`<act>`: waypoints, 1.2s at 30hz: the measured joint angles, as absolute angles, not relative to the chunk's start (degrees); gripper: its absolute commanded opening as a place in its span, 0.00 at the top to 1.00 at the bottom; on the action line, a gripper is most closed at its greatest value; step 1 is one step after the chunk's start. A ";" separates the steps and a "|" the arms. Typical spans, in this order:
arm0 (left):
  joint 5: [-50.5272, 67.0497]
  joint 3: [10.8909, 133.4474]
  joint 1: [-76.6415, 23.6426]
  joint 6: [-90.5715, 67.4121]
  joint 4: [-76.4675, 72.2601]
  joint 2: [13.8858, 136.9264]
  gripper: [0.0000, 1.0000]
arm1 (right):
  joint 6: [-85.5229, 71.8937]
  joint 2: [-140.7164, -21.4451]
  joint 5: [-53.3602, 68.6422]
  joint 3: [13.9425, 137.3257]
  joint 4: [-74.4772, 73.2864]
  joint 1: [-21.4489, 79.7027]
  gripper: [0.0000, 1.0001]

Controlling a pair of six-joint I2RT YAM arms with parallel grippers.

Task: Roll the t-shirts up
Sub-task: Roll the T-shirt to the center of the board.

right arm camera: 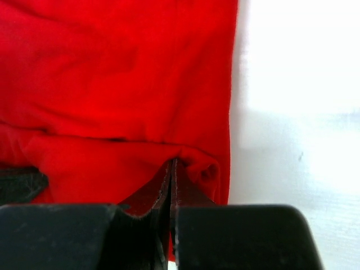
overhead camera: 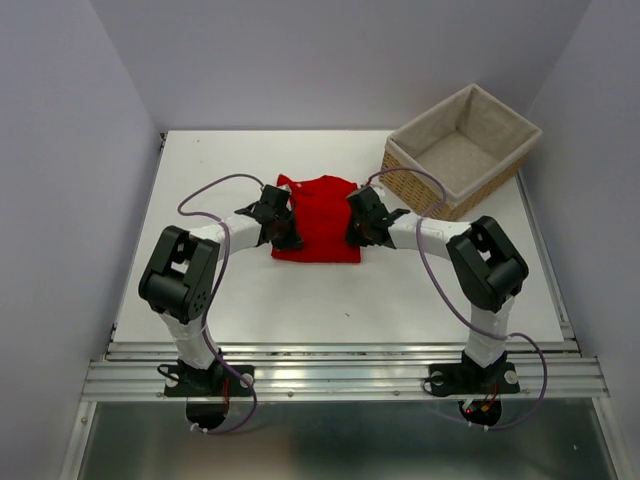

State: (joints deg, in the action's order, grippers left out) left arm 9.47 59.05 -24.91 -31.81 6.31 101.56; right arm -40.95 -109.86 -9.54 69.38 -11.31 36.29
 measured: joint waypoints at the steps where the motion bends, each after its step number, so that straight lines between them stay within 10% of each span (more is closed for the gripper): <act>1: 9.76 57.98 -24.91 -31.62 5.28 100.99 1.00 | -41.23 -109.06 -9.21 67.99 -10.33 36.45 0.98; 23: 4.75 55.20 -24.56 -28.77 22.87 84.58 1.00 | -44.62 -91.57 -13.54 61.06 -30.39 51.18 0.94; 36: 5.67 64.88 -9.04 -25.21 30.15 73.89 0.99 | -23.86 -99.07 -30.28 77.08 -35.33 65.30 0.32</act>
State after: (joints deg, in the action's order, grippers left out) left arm 5.67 64.88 -9.04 -25.21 30.15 73.89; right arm -23.86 -99.07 -30.28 77.08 -35.33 65.30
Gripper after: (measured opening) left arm 0.022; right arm 0.614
